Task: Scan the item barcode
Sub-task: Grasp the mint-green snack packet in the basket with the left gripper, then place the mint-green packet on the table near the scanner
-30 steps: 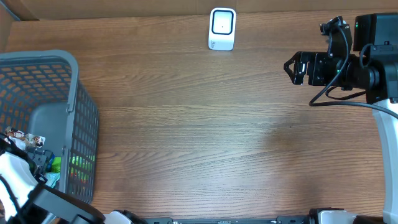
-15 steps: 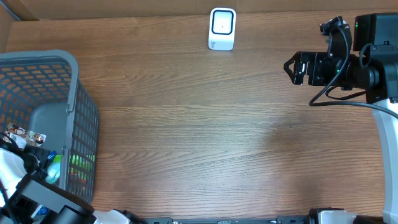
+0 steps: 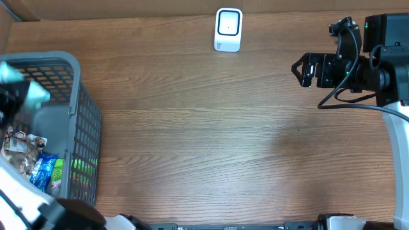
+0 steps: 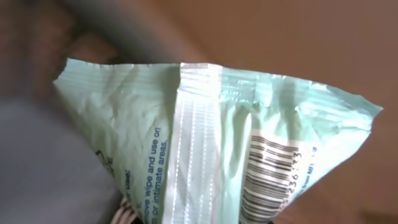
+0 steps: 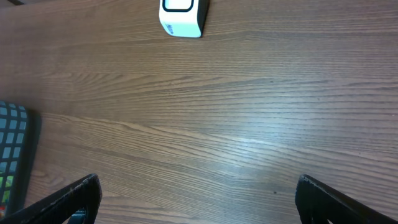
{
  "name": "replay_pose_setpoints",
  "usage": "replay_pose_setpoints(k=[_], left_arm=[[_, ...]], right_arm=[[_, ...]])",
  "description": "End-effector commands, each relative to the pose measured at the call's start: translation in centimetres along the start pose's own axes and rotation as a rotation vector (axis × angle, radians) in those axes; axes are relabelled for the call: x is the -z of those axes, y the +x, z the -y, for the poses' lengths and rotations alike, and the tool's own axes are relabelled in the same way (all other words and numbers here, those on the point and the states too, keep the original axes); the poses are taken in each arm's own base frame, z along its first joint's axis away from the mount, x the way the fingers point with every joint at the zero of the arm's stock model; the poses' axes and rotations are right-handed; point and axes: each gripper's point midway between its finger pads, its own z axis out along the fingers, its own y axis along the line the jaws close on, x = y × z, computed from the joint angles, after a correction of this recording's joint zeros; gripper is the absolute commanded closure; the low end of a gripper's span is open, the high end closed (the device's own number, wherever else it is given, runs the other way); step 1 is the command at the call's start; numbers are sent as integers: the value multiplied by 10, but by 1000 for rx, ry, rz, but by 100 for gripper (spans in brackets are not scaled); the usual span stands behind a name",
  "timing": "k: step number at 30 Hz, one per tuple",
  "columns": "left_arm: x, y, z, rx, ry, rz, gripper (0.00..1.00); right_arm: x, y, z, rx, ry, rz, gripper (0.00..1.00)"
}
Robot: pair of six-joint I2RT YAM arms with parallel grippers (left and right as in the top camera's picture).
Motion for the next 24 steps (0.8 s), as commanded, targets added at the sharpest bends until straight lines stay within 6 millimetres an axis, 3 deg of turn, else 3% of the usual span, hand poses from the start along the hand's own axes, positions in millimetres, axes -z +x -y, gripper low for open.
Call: replay_pose_setpoints(k=[1,3,4,8,11,15,16,18,24], left_arm=[[43,-2,110,-330,100,109,96],[44,12,141,-439,103,114,96],[39,32,164,-528,102,90,96],[10,90,189,-678,44,-52,96],[-22,139,192,-775,-34,-194,96],[-81,226,200,-881,-22,-437,96],[-91,239,200,-893,-21,-472,96],[-127,290,196,-912,-38,-606,96],[-180,378,170,-886,-144,-831,96]], right_arm=[[6,-7,-6,22,-10,25,0],[6,-7,-6,22,-10,25,0],[6,-6,-6,21,-10,23,0],[6,-4,-5,19,-9,15,0],[5,-3,-5,17,-8,10,0],[3,-1,-4,12,-8,-1,0],[3,-1,-4,12,-7,-2,0],[3,0,-4,11,-7,-6,0],[3,2,-3,8,-3,-14,0]])
